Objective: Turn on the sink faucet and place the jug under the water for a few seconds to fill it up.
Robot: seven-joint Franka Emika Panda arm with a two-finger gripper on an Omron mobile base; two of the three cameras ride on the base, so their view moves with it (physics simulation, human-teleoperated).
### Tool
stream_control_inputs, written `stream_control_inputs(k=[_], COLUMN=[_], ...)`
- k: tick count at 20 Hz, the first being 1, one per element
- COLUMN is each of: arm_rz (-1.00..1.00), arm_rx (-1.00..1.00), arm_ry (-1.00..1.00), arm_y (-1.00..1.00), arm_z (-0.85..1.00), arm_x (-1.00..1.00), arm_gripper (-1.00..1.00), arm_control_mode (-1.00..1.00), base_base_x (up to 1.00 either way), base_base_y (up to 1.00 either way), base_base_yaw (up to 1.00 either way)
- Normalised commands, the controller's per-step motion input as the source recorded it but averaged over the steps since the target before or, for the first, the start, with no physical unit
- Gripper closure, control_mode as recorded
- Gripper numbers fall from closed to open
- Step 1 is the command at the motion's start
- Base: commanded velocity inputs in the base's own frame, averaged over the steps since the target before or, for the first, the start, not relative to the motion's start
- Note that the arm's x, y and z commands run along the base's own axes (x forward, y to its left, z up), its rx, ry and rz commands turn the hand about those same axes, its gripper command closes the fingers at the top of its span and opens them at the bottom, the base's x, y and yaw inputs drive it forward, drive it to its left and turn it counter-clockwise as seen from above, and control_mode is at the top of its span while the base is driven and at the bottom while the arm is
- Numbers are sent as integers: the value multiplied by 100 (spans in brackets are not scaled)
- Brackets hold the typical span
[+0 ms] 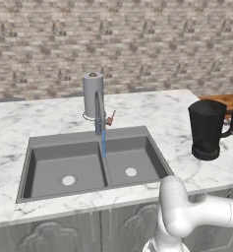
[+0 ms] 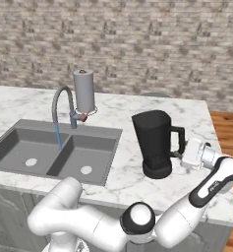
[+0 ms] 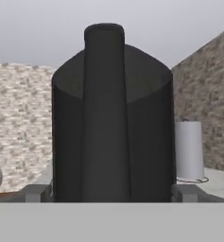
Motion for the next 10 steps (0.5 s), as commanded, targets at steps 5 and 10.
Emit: stream_control_inputs(k=[5, 10], arm_rz=[0, 0], arm_rx=[-7, -3], arm_ry=[0, 0], arm_y=[17, 4], arm_z=[0, 0], arm_x=[-17, -9], arm_gripper=[100, 100], arm_control_mode=[-100, -100], base_base_x=[0, 0], base_base_y=[0, 0], base_base_yaw=[0, 0])
